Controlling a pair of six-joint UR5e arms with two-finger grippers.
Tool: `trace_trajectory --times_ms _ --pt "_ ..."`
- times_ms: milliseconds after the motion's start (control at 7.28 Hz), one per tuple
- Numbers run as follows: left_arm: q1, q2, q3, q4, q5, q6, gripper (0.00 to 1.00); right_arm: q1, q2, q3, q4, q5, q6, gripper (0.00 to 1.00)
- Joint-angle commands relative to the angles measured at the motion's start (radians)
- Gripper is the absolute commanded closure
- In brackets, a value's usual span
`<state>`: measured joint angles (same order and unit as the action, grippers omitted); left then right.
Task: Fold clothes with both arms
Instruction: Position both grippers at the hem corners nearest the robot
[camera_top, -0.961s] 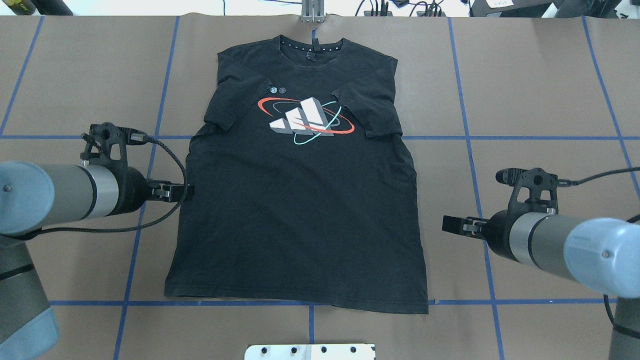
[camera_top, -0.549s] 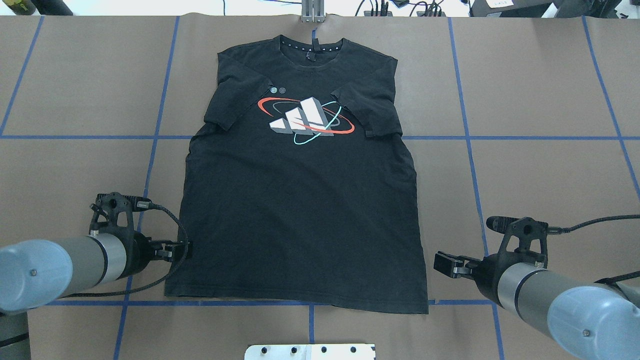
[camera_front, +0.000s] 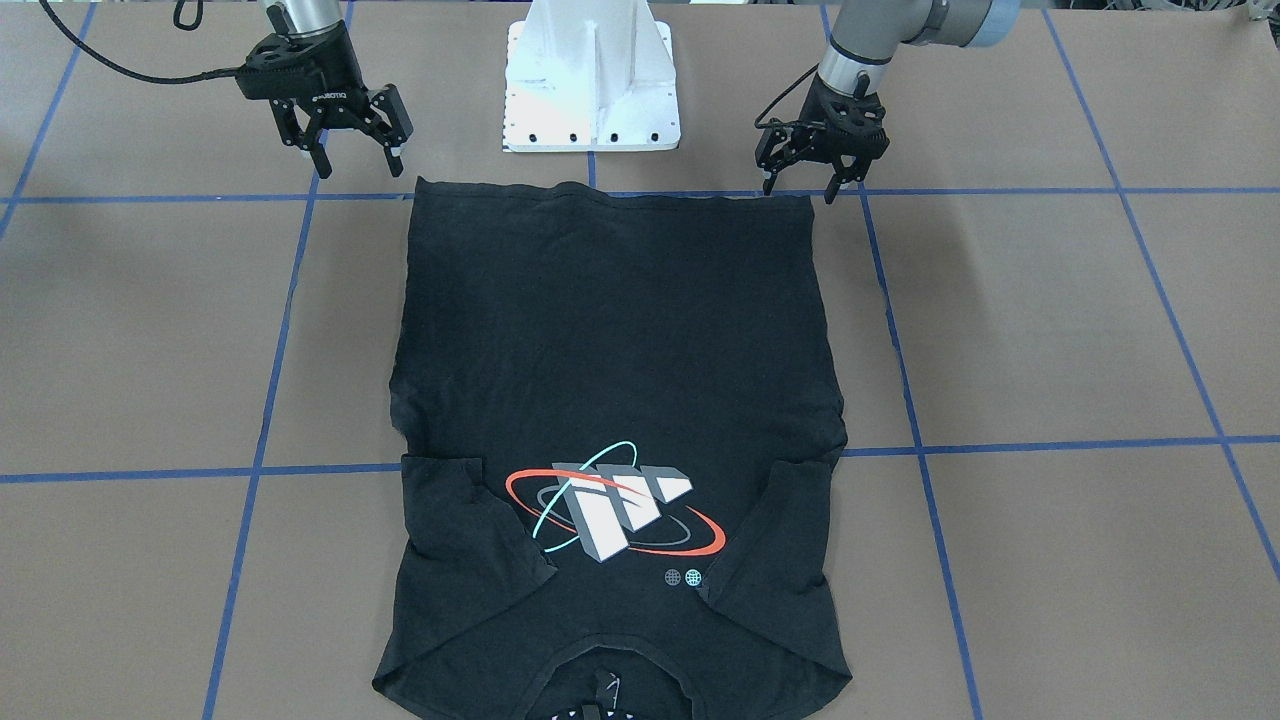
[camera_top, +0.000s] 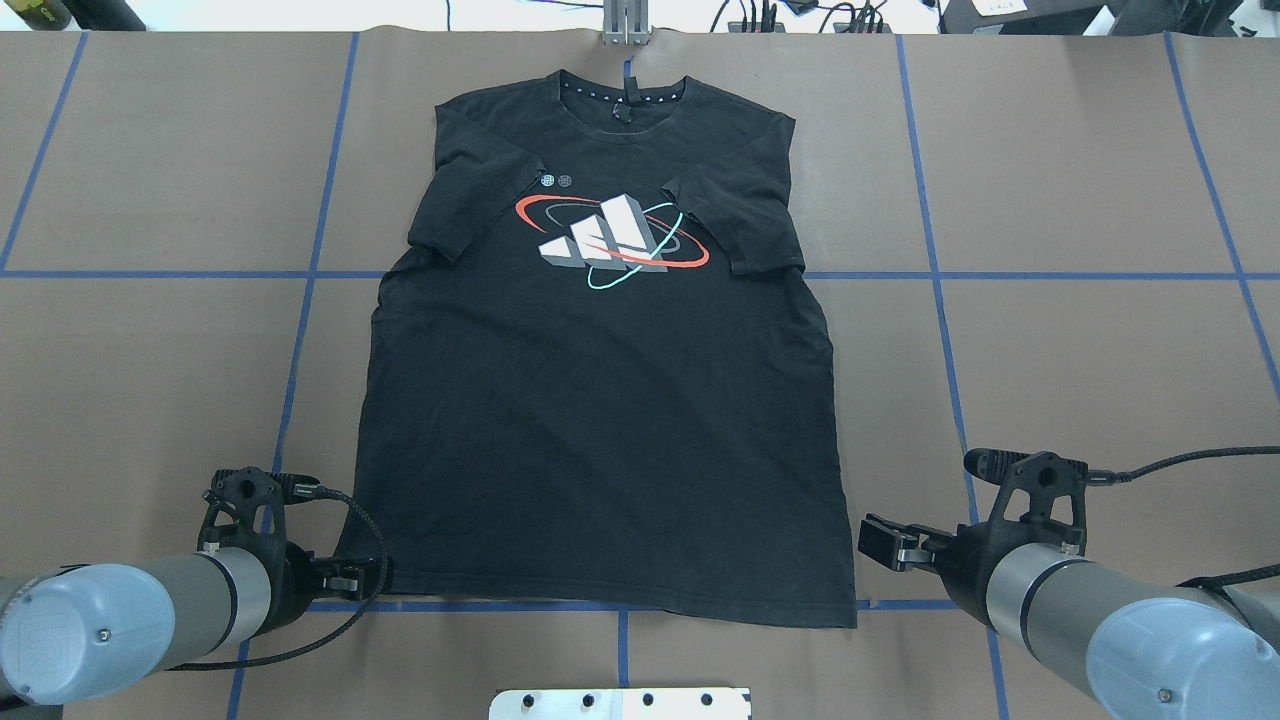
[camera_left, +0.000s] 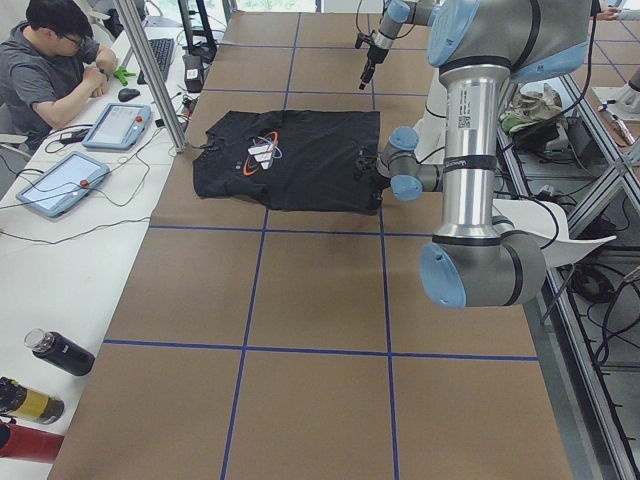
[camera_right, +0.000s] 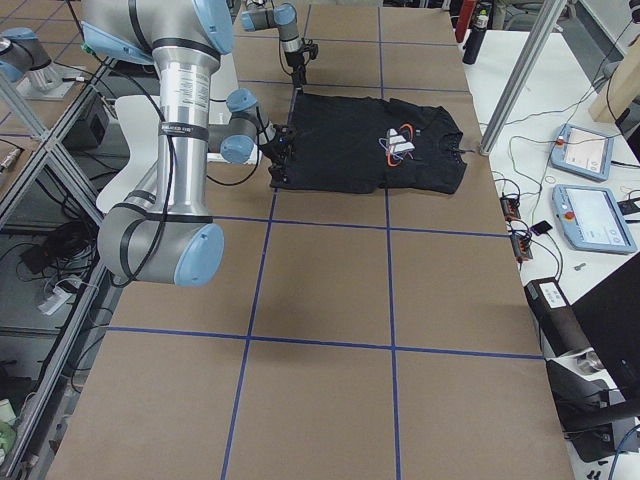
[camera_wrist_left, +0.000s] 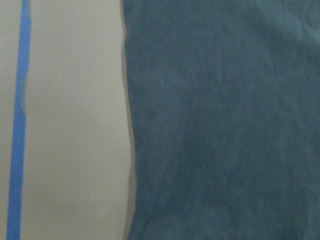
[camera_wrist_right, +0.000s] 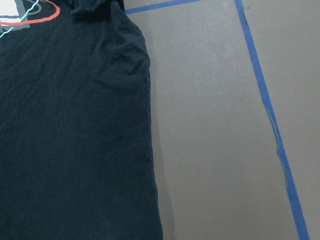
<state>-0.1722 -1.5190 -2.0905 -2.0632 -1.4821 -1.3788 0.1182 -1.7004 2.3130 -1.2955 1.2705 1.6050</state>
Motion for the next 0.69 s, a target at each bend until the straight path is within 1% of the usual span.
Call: trace_trajectory --times_ms 0,412,549 --pt "0.005 0.0 0.016 -0.002 -0.004 -0.003 0.32 -0.002 0.001 0.0 0.001 0.0 0.001 0.0" --pt "0.005 0.0 0.027 -0.002 -0.01 -0.002 0.41 -0.006 0.001 -0.001 0.001 0.0 0.001 0.0" --pt "0.003 0.003 0.029 -0.002 -0.01 -0.002 0.41 -0.006 0.001 0.0 0.001 0.0 0.001 0.0"
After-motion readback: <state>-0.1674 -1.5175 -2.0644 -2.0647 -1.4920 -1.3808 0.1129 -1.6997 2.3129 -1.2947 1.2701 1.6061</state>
